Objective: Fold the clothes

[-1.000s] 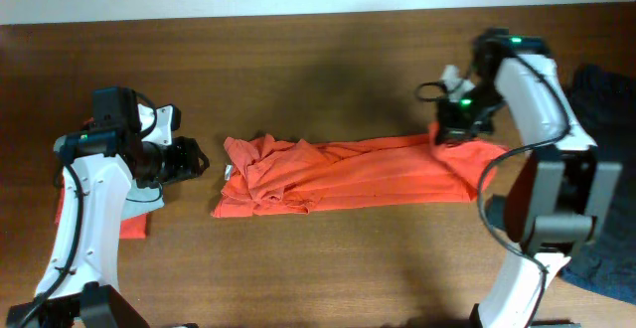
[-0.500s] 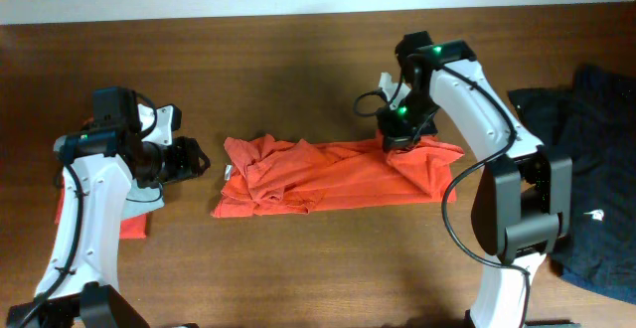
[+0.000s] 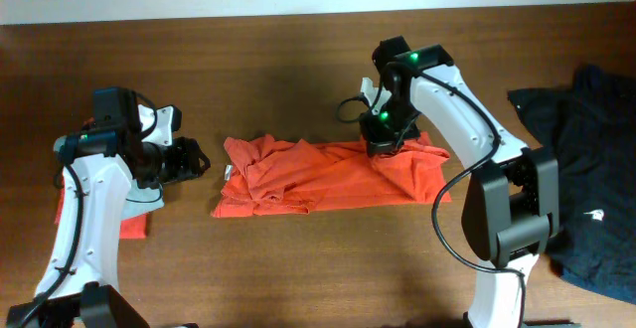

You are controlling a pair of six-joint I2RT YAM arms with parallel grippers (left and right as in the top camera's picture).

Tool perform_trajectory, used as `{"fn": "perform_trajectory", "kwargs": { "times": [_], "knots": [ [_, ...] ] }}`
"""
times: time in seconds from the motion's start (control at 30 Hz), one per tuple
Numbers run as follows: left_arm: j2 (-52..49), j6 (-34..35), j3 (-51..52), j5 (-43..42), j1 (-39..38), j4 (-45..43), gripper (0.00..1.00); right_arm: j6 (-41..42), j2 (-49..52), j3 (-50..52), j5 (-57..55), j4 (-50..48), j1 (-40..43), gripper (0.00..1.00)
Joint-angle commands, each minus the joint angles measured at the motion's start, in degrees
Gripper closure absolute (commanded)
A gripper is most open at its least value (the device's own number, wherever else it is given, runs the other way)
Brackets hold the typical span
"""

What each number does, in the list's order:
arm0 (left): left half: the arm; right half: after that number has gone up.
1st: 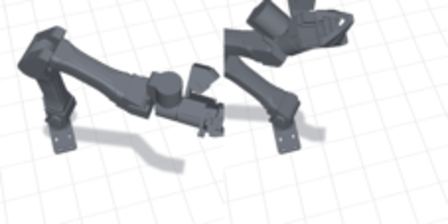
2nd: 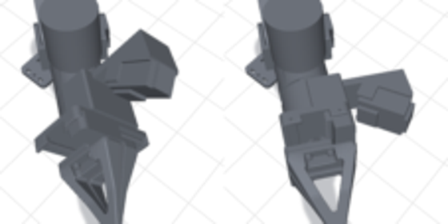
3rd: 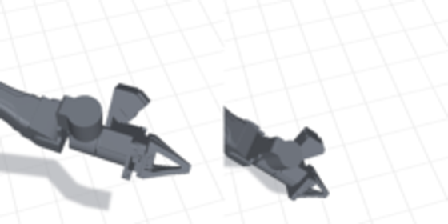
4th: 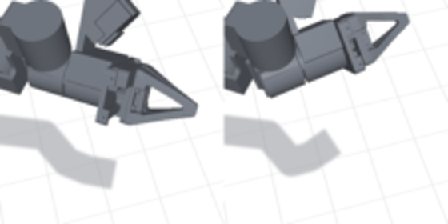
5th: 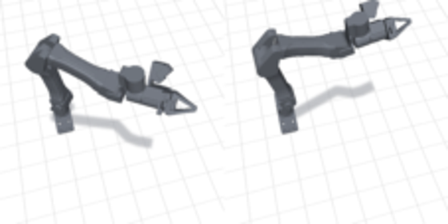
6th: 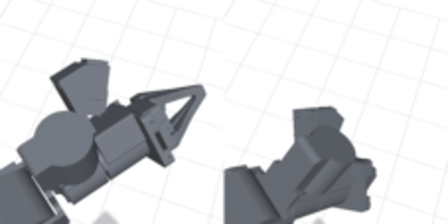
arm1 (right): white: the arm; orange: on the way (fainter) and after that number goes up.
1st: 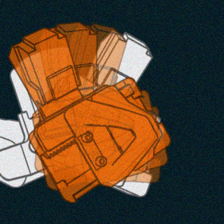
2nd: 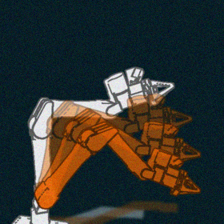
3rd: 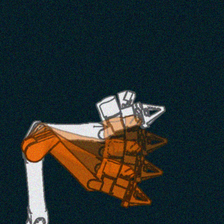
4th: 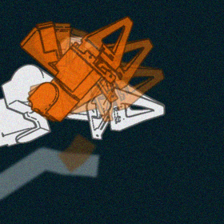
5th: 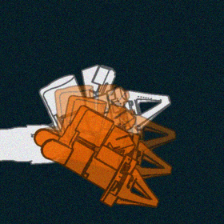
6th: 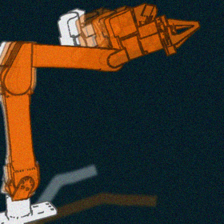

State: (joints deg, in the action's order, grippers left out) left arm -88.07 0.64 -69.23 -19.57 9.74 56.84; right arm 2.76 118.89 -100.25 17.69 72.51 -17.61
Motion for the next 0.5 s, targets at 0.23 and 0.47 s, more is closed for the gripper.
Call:
{"fn": "perform_trajectory", "kwargs": {
  "times": [0.23,0.47],
  "knots": [
    [0.6,-0.1,-0.7,-1.0,0.0,0.2,0.44,2.7,-0.4,-0.8,-0.9,-2.5,-4.2,0.88],
    [0.6,-0.1,-0.7,-1.0,0.0,0.1,0.44,0.6,-0.5,-0.8,-4.3,-2.2,-5.4,0.69]
  ]
}}
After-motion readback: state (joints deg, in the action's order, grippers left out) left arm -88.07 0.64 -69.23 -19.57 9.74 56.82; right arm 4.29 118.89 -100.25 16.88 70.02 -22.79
